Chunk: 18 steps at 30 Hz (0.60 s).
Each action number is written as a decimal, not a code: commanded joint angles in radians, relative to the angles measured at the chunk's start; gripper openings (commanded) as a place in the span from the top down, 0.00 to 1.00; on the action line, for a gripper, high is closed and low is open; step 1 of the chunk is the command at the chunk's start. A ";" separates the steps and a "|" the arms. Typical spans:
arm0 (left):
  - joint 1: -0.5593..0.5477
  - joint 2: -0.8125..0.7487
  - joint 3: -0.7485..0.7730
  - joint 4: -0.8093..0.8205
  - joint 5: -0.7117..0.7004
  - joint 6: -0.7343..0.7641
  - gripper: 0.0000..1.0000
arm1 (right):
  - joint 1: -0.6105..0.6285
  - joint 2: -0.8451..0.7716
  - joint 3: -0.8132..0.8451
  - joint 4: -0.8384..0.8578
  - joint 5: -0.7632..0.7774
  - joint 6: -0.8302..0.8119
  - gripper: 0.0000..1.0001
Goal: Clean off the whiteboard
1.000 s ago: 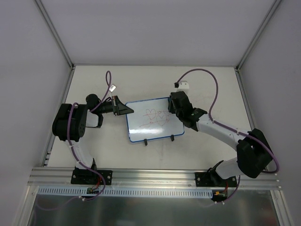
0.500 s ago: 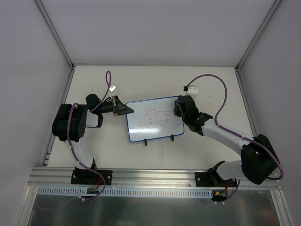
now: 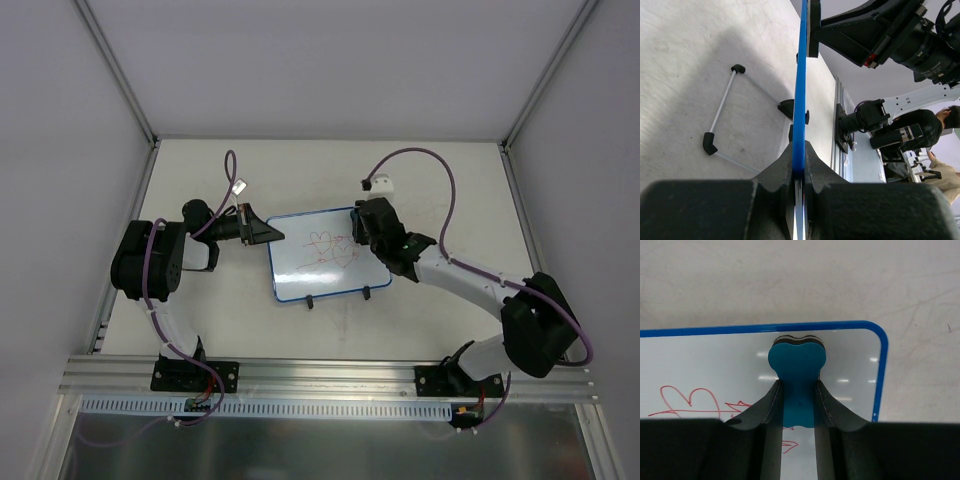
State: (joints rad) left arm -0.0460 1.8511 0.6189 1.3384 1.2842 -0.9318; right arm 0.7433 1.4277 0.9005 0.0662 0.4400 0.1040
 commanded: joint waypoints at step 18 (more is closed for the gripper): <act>-0.018 -0.013 -0.001 0.343 0.055 0.045 1.00 | 0.215 0.181 0.166 -0.014 -0.225 -0.325 1.00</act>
State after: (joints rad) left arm -0.0463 1.8511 0.6189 1.3376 1.2850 -0.9310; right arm 0.9329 1.5669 1.0256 0.0731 0.2756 -0.1490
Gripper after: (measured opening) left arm 0.045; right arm 0.271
